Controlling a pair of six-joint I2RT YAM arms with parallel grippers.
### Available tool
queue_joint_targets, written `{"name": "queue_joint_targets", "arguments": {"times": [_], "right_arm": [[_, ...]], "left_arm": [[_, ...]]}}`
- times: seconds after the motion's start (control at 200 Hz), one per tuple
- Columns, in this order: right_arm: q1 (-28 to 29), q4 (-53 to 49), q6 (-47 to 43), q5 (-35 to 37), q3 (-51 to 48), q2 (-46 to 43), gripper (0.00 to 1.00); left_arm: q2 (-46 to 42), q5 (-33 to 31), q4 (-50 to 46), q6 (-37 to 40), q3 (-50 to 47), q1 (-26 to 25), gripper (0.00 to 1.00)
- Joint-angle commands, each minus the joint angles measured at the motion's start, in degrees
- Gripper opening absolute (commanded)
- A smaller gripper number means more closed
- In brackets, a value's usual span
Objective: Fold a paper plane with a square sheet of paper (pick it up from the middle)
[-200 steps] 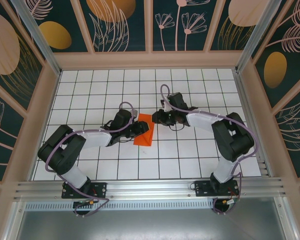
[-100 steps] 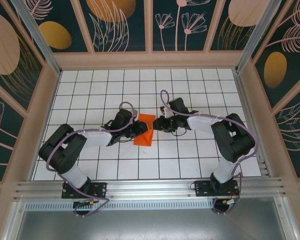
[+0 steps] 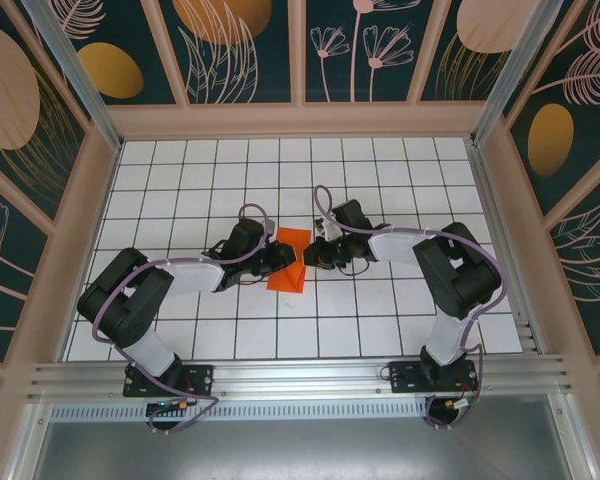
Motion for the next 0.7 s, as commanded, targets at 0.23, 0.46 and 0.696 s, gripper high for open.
{"name": "queue_joint_targets", "arguments": {"times": [0.23, 0.46, 0.696], "right_arm": [[0.3, -2.8, -3.6, 7.1, 4.2, 3.7, 0.10], [0.3, -3.4, -4.3, 7.9, 5.3, 4.8, 0.10], [0.3, -3.7, -4.4, 8.6, 5.6, 5.5, 0.10]], "left_arm": [[0.7, 3.5, 4.1, 0.6, 0.5, -0.2, 0.30], [2.6, 4.3, 4.3, 0.8, 1.1, -0.2, 0.30], [3.6, 4.6, 3.9, 1.1, 1.5, -0.2, 0.29]]}}
